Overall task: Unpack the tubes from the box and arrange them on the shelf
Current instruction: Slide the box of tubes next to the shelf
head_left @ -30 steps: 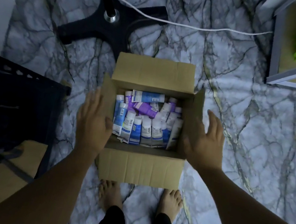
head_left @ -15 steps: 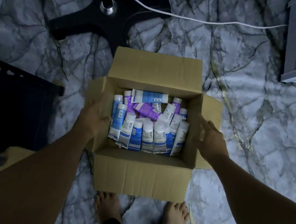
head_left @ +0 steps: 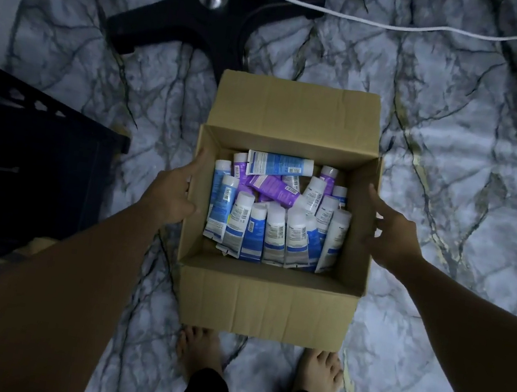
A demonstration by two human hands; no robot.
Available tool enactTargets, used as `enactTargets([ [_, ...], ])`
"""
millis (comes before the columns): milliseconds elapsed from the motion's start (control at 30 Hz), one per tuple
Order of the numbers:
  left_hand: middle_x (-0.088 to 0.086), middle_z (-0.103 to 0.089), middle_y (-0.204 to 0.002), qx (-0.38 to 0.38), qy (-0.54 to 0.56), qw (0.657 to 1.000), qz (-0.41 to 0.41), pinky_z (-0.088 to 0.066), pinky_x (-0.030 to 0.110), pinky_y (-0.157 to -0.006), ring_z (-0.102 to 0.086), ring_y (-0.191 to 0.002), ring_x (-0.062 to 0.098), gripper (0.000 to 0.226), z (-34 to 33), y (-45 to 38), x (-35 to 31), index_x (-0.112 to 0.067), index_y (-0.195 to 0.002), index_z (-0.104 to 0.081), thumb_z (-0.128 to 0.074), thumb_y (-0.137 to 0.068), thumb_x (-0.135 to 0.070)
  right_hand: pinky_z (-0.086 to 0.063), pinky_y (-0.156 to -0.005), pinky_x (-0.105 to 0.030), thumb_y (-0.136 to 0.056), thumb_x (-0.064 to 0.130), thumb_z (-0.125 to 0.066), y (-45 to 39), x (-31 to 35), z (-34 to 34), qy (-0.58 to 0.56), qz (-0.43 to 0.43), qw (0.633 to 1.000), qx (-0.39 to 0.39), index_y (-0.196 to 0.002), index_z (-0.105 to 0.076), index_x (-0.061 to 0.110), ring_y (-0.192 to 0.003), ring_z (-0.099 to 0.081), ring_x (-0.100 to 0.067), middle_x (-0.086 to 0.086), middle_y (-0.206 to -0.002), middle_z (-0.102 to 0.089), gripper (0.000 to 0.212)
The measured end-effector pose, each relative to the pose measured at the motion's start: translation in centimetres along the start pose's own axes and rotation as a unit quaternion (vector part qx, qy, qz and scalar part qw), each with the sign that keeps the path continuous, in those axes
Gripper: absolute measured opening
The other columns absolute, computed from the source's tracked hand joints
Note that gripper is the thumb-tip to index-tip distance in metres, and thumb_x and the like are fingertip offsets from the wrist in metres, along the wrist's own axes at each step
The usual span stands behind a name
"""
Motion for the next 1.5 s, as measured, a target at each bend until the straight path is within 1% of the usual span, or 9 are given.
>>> enactTargets([
  [100, 0.01, -0.06, -0.128, 0.031, 0.04, 0.999, -0.001, -0.06, 0.035, -0.078, -0.064, -0.099, 0.019, 0.117, -0.8, 2.0, 1.3, -0.069, -0.14, -0.012, -0.074, -0.072, 0.003, -0.051, -0.068, -0.023, -0.079, 0.001, -0.061, 1.3, 0.5, 0.3, 0.011, 0.014, 1.0, 0.007, -0.148, -0.03, 0.048, -0.098, -0.069, -0.019, -0.005, -0.109, -0.072, 0.089],
  [200, 0.004, -0.054, -0.077, 0.038, 0.045, 0.998, -0.005, -0.058, 0.041, -0.067, -0.053, -0.07, 0.015, 0.112, -1.2, 5.2, 2.6, -0.061, -0.144, -0.019, -0.067, -0.072, 0.01, -0.05, -0.069, -0.024, -0.079, -0.001, -0.06, 3.7, 1.0, 0.6, 0.024, 0.032, 0.999, 0.016, -0.148, -0.033, 0.041, -0.095, -0.069, -0.022, -0.007, -0.103, -0.073, 0.085],
  [267, -0.001, -0.047, -0.068, 0.02, 0.031, 0.999, -0.003, -0.053, 0.032, -0.065, -0.049, -0.064, 0.011, 0.109, -0.8, 8.0, 2.2, -0.052, -0.146, -0.019, -0.066, -0.072, 0.012, -0.049, -0.064, -0.022, -0.08, 0.0, -0.059, 5.5, 1.4, 0.8, 0.034, 0.043, 0.998, 0.028, -0.148, -0.032, 0.042, -0.087, -0.07, -0.02, -0.007, -0.099, -0.073, 0.085],
  [367, -0.003, -0.056, -0.078, 0.005, 0.051, 0.999, 0.006, -0.051, 0.032, -0.074, -0.054, -0.073, 0.013, 0.101, -0.6, 12.5, 2.1, -0.043, -0.15, -0.027, -0.067, -0.074, 0.01, -0.044, -0.056, -0.015, -0.078, -0.002, -0.058, 8.1, 1.9, 1.2, 0.038, 0.052, 0.997, 0.052, -0.148, -0.03, 0.047, -0.08, -0.069, -0.017, -0.006, -0.097, -0.073, 0.089],
  [533, 0.001, -0.047, -0.075, -0.026, 0.105, 0.994, -0.008, -0.046, 0.03, -0.063, -0.046, -0.065, 0.016, 0.111, -0.4, 20.7, 3.2, -0.041, -0.152, -0.024, -0.068, -0.068, 0.016, -0.046, -0.061, -0.017, -0.077, -0.002, -0.057, 13.2, 3.7, 2.8, 0.038, 0.082, 0.993, 0.075, -0.145, -0.03, 0.052, -0.093, -0.069, -0.015, -0.002, -0.103, -0.073, 0.092],
  [767, -0.003, -0.044, -0.101, -0.048, 0.116, 0.992, 0.019, -0.046, 0.032, -0.067, -0.051, -0.084, 0.014, 0.114, 0.3, 32.3, 4.0, -0.06, -0.146, -0.014, -0.07, -0.073, 0.006, -0.059, -0.066, -0.029, -0.075, -0.006, -0.057, 22.5, 6.4, 4.3, 0.093, 0.123, 0.984, 0.084, -0.145, -0.026, 0.053, -0.089, -0.07, -0.019, -0.006, -0.102, -0.074, 0.097],
  [1000, 0.002, -0.051, -0.102, -0.089, 0.123, 0.988, 0.022, -0.057, 0.054, -0.073, -0.064, -0.09, 0.031, 0.113, -0.9, 41.8, 8.1, -0.065, -0.144, -0.014, -0.072, -0.072, 0.0, -0.059, -0.071, -0.031, -0.075, -0.007, -0.058, 31.6, 7.2, 2.0, 0.098, 0.154, 0.981, 0.064, -0.146, -0.031, 0.047, -0.086, -0.069, -0.017, -0.005, -0.105, -0.073, 0.094],
  [1200, 0.005, -0.061, -0.099, -0.119, 0.138, 0.981, 0.065, -0.058, 0.057, -0.077, -0.066, -0.093, 0.03, 0.117, -2.4, 51.1, 10.9, -0.082, -0.126, -0.01, -0.067, -0.072, 0.005, -0.054, -0.072, -0.029, -0.077, -0.003, -0.056, 40.5, 6.1, -1.3, 0.101, 0.148, 0.983, 0.035, -0.146, -0.034, 0.046, -0.088, -0.069, -0.018, -0.001, -0.098, -0.073, 0.088],
  [1500, -0.004, -0.067, -0.114, -0.133, 0.116, 0.979, 0.106, -0.057, 0.03, -0.087, -0.065, -0.1, 0.017, 0.103, -7.3, 62.9, 15.5, -0.049, -0.15, -0.015, -0.069, -0.079, 0.004, -0.058, -0.077, -0.037, -0.075, -0.005, -0.055, 50.0, 1.5, -7.6, 0.1, 0.151, 0.981, 0.072, -0.146, -0.033, 0.048, -0.09, -0.069, -0.024, -0.008, -0.095, -0.074, 0.091],
])
Point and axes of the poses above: each hand's wrist, its own y-axis away from the middle knuckle, its own z-axis out of the back of the hand, x = y × z, the point moved 8 cm from there along -y, towards the middle knuckle
